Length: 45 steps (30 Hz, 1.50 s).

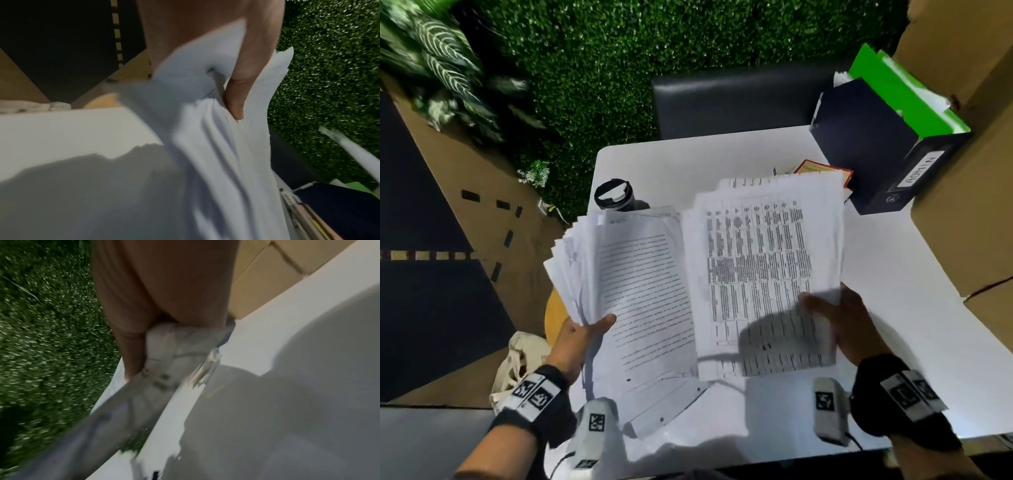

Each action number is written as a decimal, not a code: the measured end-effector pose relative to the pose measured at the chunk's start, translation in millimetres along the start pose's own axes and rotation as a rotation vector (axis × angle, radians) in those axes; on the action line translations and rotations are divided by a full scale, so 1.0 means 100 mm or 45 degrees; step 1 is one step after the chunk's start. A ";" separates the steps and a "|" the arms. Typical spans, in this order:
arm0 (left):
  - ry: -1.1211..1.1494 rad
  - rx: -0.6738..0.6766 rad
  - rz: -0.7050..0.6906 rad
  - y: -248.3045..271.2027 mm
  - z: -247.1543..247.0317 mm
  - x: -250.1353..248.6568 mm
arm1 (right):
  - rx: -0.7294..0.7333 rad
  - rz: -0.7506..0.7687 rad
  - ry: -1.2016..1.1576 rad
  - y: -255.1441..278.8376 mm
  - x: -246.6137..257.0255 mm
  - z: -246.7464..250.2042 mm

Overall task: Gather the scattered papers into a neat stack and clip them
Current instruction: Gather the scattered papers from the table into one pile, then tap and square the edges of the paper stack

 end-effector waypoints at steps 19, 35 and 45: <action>0.070 0.318 -0.053 0.37 -1.27 -0.29 | 0.105 -0.054 -0.156 -0.29 -0.29 -0.27; 0.172 0.181 -0.235 0.38 -1.42 -0.21 | 0.443 -0.032 -0.265 -0.67 -0.13 0.13; 0.167 0.148 -0.324 0.49 -1.52 -0.41 | 0.300 -0.020 -0.366 -0.69 0.04 -0.18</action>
Point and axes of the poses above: each hand's wrist, its own y-axis away from the middle knuckle, its own z-axis out of the back of the hand, x = y × z, the point moved 4 cm from there along -y, towards the middle knuckle, and after that the axes turned 15 degrees about z, right-handed, at the moved point
